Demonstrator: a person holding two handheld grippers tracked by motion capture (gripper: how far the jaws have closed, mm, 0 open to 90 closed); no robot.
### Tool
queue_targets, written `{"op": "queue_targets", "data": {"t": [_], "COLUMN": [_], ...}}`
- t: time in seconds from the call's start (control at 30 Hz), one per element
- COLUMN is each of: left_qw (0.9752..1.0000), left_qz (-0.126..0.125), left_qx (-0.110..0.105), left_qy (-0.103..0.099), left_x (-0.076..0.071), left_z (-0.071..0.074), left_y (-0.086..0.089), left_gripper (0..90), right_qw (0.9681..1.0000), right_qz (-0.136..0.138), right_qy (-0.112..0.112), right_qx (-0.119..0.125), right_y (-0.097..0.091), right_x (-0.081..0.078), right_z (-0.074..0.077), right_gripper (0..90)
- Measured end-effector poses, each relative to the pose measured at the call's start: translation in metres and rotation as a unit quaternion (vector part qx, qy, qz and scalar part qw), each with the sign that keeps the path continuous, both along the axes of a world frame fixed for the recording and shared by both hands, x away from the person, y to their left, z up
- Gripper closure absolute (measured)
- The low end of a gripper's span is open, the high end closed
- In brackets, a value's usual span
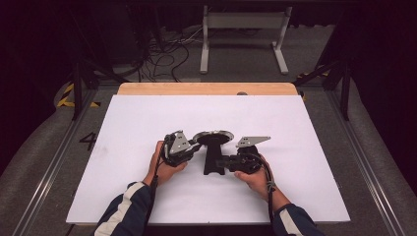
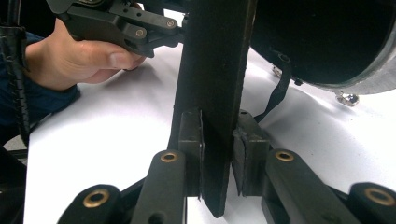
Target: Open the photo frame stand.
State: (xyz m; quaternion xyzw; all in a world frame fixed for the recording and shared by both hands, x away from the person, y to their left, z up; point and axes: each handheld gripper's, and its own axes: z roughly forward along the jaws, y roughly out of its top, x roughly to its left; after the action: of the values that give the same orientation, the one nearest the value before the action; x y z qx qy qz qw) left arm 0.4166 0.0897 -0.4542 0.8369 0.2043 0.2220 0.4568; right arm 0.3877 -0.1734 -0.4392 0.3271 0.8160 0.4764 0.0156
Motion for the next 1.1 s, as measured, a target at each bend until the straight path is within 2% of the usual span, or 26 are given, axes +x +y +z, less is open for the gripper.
{"op": "queue_targets", "data": {"t": [0.13, 0.3, 0.43, 0.47, 0.73, 0.83, 0.93, 1.0, 1.07, 1.1], "left_qw": [0.9999, 0.9998, 0.9994, 0.9989, 0.9984, 0.9988, 0.9991, 0.9988, 0.9990, 0.9987], "left_qz": [0.002, 0.003, 0.004, 0.005, 0.009, 0.011, 0.010, 0.010, -0.001, -0.002], "left_qx": [0.014, 0.015, 0.027, 0.036, 0.043, 0.036, 0.026, 0.026, 0.025, 0.031], "left_qy": [-0.008, -0.009, -0.022, -0.031, -0.036, -0.031, -0.033, -0.039, -0.037, -0.041], "left_x": [0.000, 0.000, -0.001, 0.000, 0.002, 0.002, 0.000, -0.003, -0.005, -0.008], "left_z": [0.000, -0.001, 0.000, 0.000, -0.001, -0.001, 0.001, 0.004, 0.007, 0.008], "left_y": [-0.002, -0.002, -0.004, -0.005, -0.005, -0.004, -0.001, 0.001, 0.004, 0.006], "left_gripper": [75.4, 75.6, 75.6, 75.7, 76.5, 77.1, 77.3, 74.1, 70.0, 69.6], "right_qw": [1.0000, 1.0000, 1.0000, 0.9999, 0.9999, 0.9999, 0.9995, 0.9989, 0.9984, 0.9982], "right_qz": [-0.001, -0.005, -0.007, -0.008, -0.013, -0.015, -0.017, -0.018, -0.019, -0.020], "right_qy": [0.005, 0.007, 0.005, 0.006, 0.008, 0.003, -0.018, -0.028, -0.034, -0.036], "right_qx": [-0.002, -0.001, -0.001, -0.002, 0.001, -0.003, -0.021, -0.033, -0.041, -0.043], "right_y": [-0.001, -0.001, -0.002, -0.002, -0.004, -0.005, -0.004, -0.004, -0.005, -0.005], "right_x": [0.000, 0.000, -0.001, -0.001, -0.002, -0.003, -0.007, -0.009, -0.011, -0.011], "right_z": [-0.003, -0.004, -0.006, -0.006, -0.007, -0.007, -0.006, -0.004, -0.003, -0.003], "right_gripper": [76.3, 76.2, 76.0, 76.0, 76.8, 77.4, 77.1, 77.1, 78.6, 78.6]}}
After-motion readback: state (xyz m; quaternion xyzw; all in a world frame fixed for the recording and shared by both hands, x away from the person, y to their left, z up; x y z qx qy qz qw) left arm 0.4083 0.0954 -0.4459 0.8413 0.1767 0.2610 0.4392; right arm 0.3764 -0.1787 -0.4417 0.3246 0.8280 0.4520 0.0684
